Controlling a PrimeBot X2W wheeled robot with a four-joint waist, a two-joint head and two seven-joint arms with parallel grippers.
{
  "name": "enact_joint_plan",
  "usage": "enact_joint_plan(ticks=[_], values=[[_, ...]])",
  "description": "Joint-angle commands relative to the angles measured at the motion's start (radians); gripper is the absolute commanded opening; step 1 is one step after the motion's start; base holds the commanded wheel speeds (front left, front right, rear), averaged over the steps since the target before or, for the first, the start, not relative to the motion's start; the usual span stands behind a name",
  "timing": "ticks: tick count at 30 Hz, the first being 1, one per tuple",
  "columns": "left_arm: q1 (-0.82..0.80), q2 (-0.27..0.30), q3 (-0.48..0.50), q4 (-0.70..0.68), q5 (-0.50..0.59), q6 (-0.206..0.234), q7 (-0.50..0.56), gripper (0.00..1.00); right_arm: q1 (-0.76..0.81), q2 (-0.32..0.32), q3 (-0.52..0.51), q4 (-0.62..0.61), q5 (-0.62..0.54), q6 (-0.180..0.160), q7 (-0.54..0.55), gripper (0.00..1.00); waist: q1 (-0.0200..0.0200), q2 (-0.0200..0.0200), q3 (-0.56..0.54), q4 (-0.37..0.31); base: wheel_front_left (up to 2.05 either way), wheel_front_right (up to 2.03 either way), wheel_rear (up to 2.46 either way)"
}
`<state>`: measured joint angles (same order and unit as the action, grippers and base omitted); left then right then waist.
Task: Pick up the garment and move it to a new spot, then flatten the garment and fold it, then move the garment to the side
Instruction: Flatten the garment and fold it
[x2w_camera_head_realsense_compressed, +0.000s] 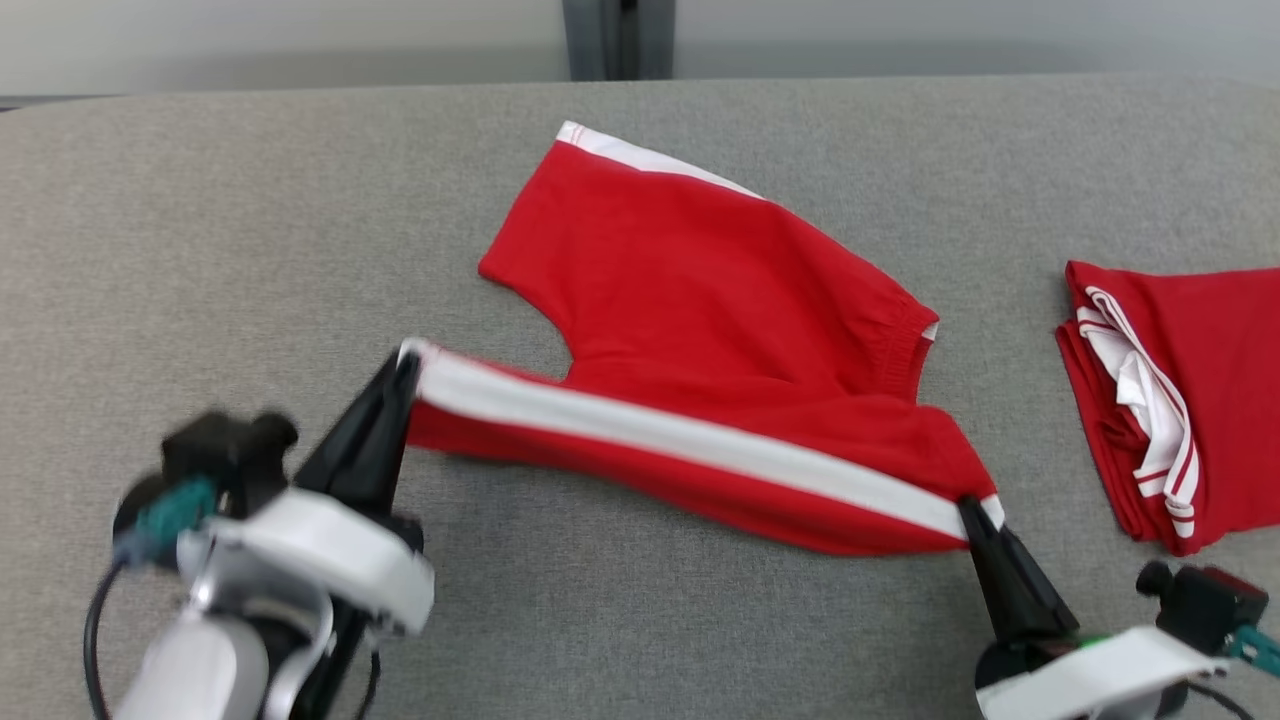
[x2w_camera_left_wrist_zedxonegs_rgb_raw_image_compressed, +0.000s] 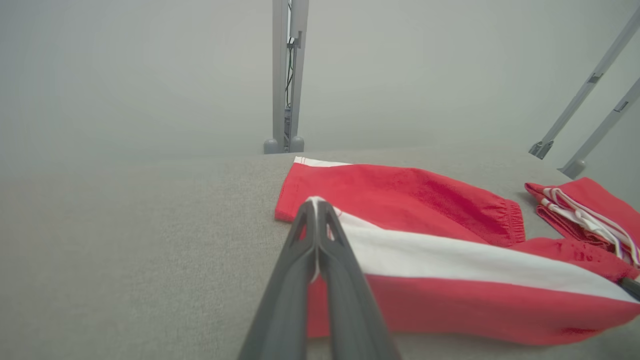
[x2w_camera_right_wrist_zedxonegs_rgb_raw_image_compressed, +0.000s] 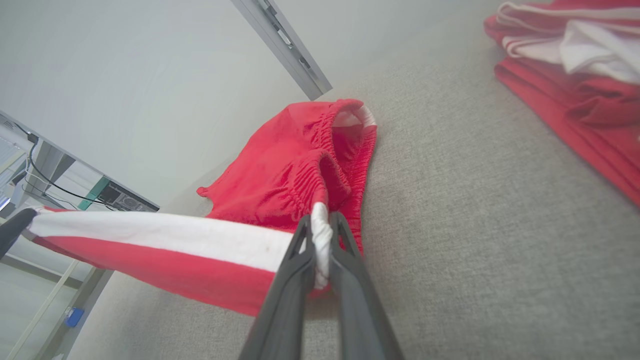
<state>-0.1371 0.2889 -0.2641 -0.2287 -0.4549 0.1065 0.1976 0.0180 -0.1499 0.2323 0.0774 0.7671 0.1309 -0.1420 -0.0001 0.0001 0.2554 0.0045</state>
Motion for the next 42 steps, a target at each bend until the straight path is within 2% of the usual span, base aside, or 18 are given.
enact_joint_plan(ticks=[1,7,13,16,17,18,27,38,39,40,41,42], values=[[-0.071,0.007,-0.003,0.032,0.007,-0.02,0.01,0.0,-0.031,0.001,-0.002,-0.004,-0.006,0.0,0.01,0.0,0.0001,-0.0001,0.023,-0.014,0.0,0.0,0.0],[-0.354,-0.008,-0.026,0.238,0.003,-0.097,0.026,0.0,-0.159,0.025,0.013,0.02,-0.008,0.0,0.004,0.0,0.0001,-0.0001,0.079,-0.057,0.0,0.0,0.0],[-0.548,-0.019,-0.029,0.423,0.014,-0.136,0.01,0.0,-0.279,0.044,0.032,0.068,-0.003,0.0,-0.024,0.0,0.0001,-0.0001,0.131,-0.104,0.0,0.0,0.0],[-0.638,-0.023,-0.03,0.548,0.016,-0.153,0.0,0.0,-0.35,0.063,0.053,0.115,0.019,0.0,-0.037,0.0,0.0001,-0.0001,0.155,-0.132,0.0,0.0,0.0],[-0.688,-0.027,-0.031,0.626,0.014,-0.166,-0.012,0.0,-0.4,0.072,0.067,0.151,0.038,0.0,-0.045,0.0,0.0001,-0.0001,0.172,-0.152,0.0,0.0,0.0],[-0.688,-0.027,-0.031,0.626,0.014,-0.166,-0.012,0.0,-0.4,0.072,0.067,0.151,0.038,0.0,-0.045,0.0,0.0001,-0.0001,0.172,-0.152,0.0,0.0,0.0],[-0.878,-0.034,-0.045,0.948,0.02,-0.2,-0.08,0.0,-0.572,0.092,0.172,0.323,0.118,0.0,-0.072,0.0,0.0001,-0.0001,0.234,-0.214,0.0,0.0,0.0],[-1.015,-0.04,-0.069,1.198,0.021,-0.224,-0.182,0.0,-0.676,0.092,0.316,0.4,0.203,0.0,-0.111,0.0,0.0001,-0.0001,0.27,-0.268,0.0,0.0,0.0],[-1.024,-0.044,-0.073,1.213,0.02,-0.226,-0.191,0.0,-0.677,0.087,0.321,0.397,0.208,0.0,-0.115,0.25,0.0001,-0.0001,0.27,-0.268,0.0,0.0,0.0],[-1.029,-0.051,-0.074,1.226,0.012,-0.227,-0.198,0.26,-0.677,0.081,0.325,0.393,0.218,0.0,-0.116,0.99,0.0001,-0.0001,0.268,-0.266,0.0,0.0,0.0],[-1.032,-0.058,-0.076,1.238,0.007,-0.228,-0.205,0.47,-0.671,0.075,0.331,0.388,0.23,0.0,-0.118,1.0,0.0001,-0.0001,0.267,-0.264,0.0,0.0,0.0],[-1.032,-0.063,-0.08,1.251,0.003,-0.229,-0.212,1.0,-0.666,0.067,0.334,0.381,0.238,0.0,-0.121,1.0,0.0001,-0.0001,0.265,-0.262,0.0,0.0,0.0]])
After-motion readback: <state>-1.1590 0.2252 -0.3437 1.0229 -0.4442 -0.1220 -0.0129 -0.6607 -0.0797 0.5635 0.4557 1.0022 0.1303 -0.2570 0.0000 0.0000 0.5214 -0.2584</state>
